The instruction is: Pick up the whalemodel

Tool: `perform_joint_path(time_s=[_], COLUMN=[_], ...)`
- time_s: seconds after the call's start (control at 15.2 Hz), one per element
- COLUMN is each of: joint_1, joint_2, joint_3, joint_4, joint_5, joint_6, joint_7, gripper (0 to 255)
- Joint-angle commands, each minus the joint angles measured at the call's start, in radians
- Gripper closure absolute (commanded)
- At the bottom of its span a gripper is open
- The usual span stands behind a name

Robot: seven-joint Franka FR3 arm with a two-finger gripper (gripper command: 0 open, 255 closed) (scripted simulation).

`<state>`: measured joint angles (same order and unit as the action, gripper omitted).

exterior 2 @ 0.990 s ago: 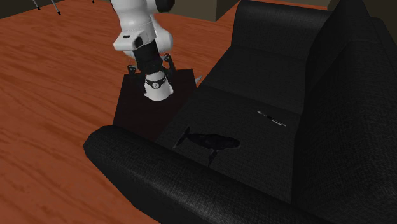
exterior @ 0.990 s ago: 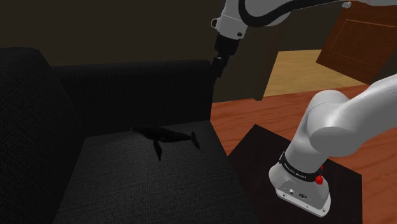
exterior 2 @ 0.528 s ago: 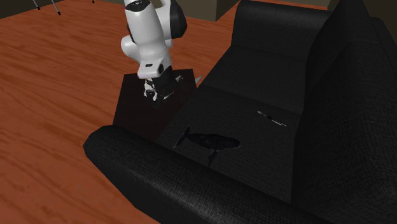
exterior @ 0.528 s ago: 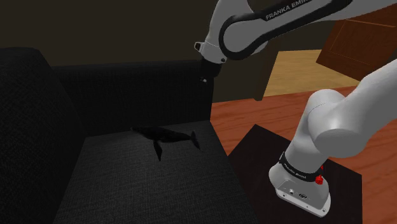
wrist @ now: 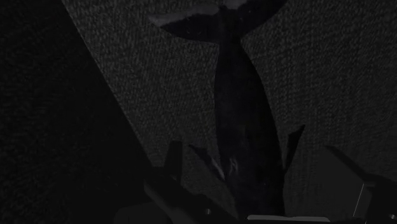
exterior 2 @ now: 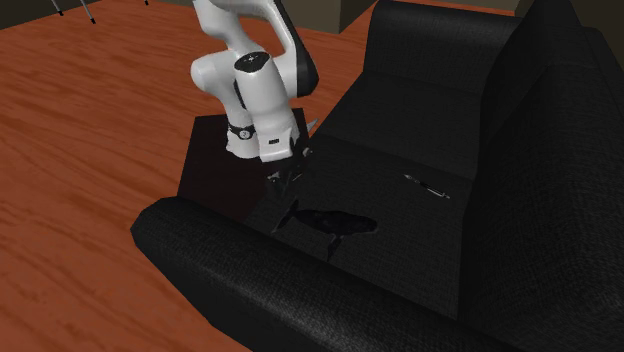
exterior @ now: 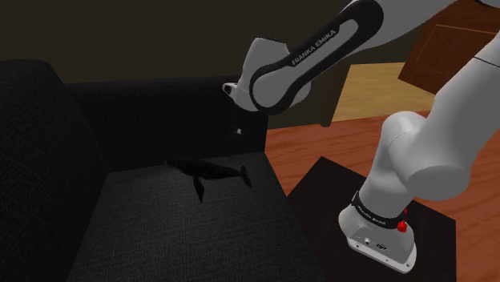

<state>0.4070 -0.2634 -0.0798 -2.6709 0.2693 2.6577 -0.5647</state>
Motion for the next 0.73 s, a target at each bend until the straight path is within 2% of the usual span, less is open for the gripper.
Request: perform_joint_path(time_s=[0.0,0.2,0.66], joint_1=[0.05,0.122,0.14], joint_2=[0.09,0.211,0.319], joint_3=[-0.014,-0.021,-0.001], joint_4=[0.02,0.06,0.079], joint_5=[0.068,0.21,0.398], joint_6=[0.081,0.172,0.252], joint_7=[-0.084,-0.235,-0.401], gripper=[0,0,0])
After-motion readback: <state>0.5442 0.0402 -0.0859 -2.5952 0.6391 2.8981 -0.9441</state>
